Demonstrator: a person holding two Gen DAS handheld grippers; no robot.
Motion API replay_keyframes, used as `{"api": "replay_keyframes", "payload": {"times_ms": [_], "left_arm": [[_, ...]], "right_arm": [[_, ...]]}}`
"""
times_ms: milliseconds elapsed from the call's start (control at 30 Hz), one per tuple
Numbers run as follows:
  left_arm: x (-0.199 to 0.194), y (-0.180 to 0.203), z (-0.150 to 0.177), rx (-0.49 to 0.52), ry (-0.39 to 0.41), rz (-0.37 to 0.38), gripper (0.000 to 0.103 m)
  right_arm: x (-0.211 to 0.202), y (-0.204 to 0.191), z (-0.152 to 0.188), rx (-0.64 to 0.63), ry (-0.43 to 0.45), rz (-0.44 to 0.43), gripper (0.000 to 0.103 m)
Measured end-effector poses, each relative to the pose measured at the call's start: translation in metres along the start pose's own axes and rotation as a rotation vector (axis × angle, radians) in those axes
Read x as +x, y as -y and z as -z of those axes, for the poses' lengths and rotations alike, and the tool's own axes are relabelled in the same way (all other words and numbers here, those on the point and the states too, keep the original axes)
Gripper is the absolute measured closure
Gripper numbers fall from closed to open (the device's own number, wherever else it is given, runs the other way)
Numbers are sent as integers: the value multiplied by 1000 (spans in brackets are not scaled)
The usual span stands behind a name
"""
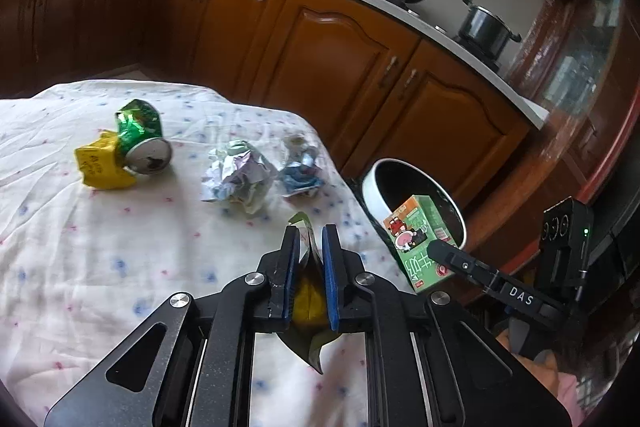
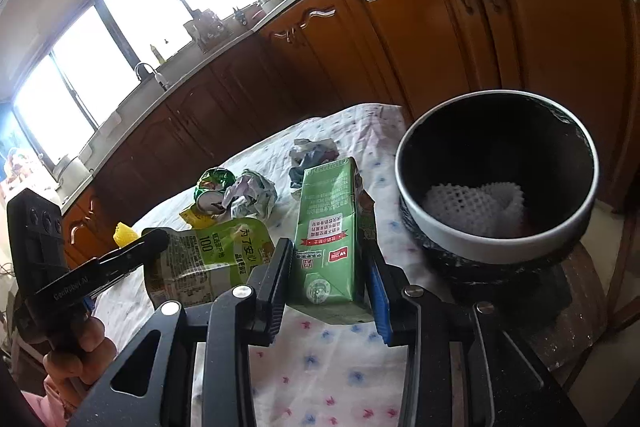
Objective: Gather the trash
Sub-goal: 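Carry the juice pouch and green carton over the bin with both tools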
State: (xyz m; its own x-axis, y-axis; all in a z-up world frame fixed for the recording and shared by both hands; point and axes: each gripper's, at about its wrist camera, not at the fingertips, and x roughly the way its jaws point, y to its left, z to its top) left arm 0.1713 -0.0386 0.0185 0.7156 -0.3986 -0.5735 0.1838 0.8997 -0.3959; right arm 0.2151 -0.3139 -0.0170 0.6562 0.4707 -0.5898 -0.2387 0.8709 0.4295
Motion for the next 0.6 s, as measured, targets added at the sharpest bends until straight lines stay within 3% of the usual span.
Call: {"api": "replay_keyframes", "payload": {"times_ms": [167,367,533,600], "left_arm": [[11,9,6,32,-44,-3,92],[33,11,36,83,-177,-52,92],[51,6,46,79,-238,-73,79],[50,6,46,83,-220,-56,86]], "right_arm": [[-1,5,7,16,-9,-8,67],[-1,11,13,36,-19,-18,67],[-5,14,14,41,-14,-16,67],[-7,17,14,47,-9,-14,67]]}}
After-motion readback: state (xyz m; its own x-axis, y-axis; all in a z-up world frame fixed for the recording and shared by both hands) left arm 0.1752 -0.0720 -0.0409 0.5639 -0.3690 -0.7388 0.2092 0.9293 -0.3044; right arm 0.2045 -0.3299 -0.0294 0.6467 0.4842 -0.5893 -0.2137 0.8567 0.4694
